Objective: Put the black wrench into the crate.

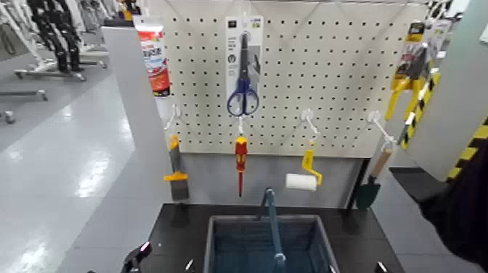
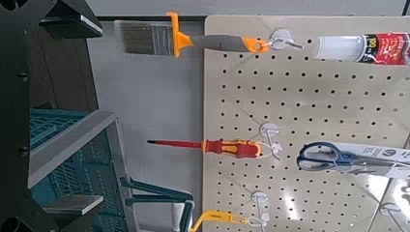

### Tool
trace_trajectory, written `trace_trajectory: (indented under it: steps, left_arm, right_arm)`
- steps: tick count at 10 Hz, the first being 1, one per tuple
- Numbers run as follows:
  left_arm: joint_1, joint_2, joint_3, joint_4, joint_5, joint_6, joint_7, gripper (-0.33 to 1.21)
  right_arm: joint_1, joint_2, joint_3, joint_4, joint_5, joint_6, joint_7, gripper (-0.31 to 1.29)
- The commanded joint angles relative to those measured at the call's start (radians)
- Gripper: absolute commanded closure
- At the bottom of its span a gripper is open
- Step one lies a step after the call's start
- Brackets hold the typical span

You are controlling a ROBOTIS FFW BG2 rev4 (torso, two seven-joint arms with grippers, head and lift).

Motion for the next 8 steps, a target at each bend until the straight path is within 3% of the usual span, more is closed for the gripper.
trace_trajectory:
  steps: [1, 8]
  left_arm:
    - [0.006, -0.006, 0.008, -0.005, -0.003, 0.002, 0.0, 0.1]
    - [0.006, -0.006, 0.006, -0.005, -0.005, 0.008, -0.002, 0.1]
  right_arm:
    - [0.077, -0.007, 0.024, -0.009, 0.012, -0.071, -0.064, 0.13]
    - [0.088, -0.018, 0.03, -0.019, 0.029, -0.057, -0.084, 0.13]
